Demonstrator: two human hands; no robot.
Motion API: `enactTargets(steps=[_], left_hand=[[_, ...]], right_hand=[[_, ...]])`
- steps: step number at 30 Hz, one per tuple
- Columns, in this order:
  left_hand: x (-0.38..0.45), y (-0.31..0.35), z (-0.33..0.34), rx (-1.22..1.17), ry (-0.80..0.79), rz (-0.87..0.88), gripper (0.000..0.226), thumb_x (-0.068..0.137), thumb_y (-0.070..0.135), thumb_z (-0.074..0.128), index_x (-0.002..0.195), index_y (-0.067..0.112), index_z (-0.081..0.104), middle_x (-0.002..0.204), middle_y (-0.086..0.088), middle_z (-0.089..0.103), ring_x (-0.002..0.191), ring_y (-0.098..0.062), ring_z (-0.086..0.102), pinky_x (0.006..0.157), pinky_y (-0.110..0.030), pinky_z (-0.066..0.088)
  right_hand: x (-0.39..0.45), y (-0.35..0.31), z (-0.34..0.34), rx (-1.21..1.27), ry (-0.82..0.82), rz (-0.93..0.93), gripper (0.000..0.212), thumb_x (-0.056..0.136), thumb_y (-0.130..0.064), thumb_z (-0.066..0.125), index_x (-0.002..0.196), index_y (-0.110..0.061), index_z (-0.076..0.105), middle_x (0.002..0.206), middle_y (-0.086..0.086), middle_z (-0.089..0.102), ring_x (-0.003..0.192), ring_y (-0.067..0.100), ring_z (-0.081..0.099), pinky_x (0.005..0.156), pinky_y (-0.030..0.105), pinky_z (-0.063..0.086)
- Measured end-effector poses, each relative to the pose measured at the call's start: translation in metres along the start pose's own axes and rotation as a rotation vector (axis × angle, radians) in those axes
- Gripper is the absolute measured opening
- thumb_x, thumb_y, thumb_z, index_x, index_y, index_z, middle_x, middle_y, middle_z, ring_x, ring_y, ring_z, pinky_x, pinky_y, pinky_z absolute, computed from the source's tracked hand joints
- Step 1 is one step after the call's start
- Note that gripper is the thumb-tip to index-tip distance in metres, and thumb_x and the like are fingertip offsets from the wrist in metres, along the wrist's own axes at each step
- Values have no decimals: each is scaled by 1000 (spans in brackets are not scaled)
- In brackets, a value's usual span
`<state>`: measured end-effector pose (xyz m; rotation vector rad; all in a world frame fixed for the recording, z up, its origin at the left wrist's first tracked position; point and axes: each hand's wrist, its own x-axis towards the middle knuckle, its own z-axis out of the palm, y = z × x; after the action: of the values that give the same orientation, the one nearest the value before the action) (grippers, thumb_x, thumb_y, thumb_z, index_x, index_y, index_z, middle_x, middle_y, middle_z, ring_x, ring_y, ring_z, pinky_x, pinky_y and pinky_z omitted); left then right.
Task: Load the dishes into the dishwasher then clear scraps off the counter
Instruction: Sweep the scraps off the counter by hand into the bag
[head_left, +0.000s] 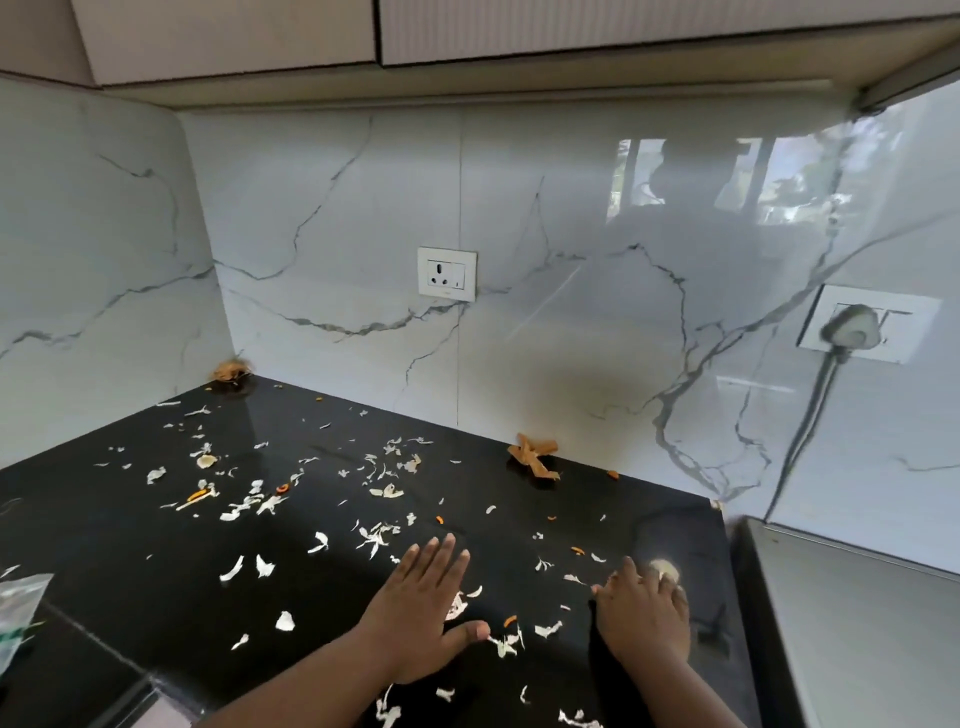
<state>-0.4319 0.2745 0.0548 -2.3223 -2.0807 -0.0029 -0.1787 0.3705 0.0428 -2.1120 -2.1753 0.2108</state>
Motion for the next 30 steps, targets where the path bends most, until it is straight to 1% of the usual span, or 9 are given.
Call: enactTargets(steps=[1,2,5,8,12,17,23,27,30], left_hand=[[7,1,-5,9,-23,-32,101,81,83,6,149,13,30,156,-12,16,144,-26,14,110,-27,-23],[17,2,-8,11,-23,-38,101,81,83,6,149,13,30,156,-12,17,144,-27,14,110,-27,-23],[47,0,-5,19,-40,-8,111,65,84,-10,152,16,-8,151,-4,-25,142,-22,-24,109,-29,-28],[74,6,-8,49,-79,-21,112,61,84,-15,151,17,-12,155,-7,-24,144,-23,-23,115,-38,-17],[110,12,-11,39,-134,-22,111,62,83,-9,152,18,-9,159,-8,-19,145,-23,-19,117,-41,-11],[172,13,-21,-16,-134,-31,87,91,68,29,152,19,-9,159,-7,-18,147,-25,-13,119,-43,3],[244,9,-17,-225,-104,-128,84,90,60,44,152,30,-4,161,-5,-9,147,-32,5,111,-52,26],[280,2,0,-261,-71,-113,74,90,52,52,147,46,6,158,-6,3,139,-36,23,102,-52,37],[308,-5,13,-267,-55,-101,66,89,48,55,144,49,19,153,-9,13,132,-39,31,99,-52,40]], right_hand=[[5,2,3,0,-7,-39,58,100,-40,28,151,-14,18,156,15,24,145,31,19,118,41,16],[10,4,4,8,-15,-74,55,101,-32,28,151,-14,18,156,12,25,144,28,21,118,38,17],[20,8,3,18,-50,-135,50,98,-15,29,148,-19,27,151,4,34,140,22,30,108,32,32],[30,15,-6,11,-95,-164,43,94,-8,35,130,-23,51,130,-1,55,121,18,53,89,30,48],[50,25,-14,15,-145,-131,31,87,-7,43,104,-20,67,105,1,69,101,21,65,79,31,52],[65,22,-15,27,-170,-69,25,87,-7,47,102,-14,66,103,4,67,99,24,65,73,32,50],[92,21,-24,107,-252,-32,20,82,-14,51,90,-14,70,91,4,69,90,25,66,71,32,53],[107,20,-25,109,-293,-2,17,84,-14,54,67,-16,54,77,1,58,83,25,65,65,30,49],[115,18,-27,127,-324,43,23,83,-16,58,61,-18,52,79,3,65,83,24,67,70,32,55]])
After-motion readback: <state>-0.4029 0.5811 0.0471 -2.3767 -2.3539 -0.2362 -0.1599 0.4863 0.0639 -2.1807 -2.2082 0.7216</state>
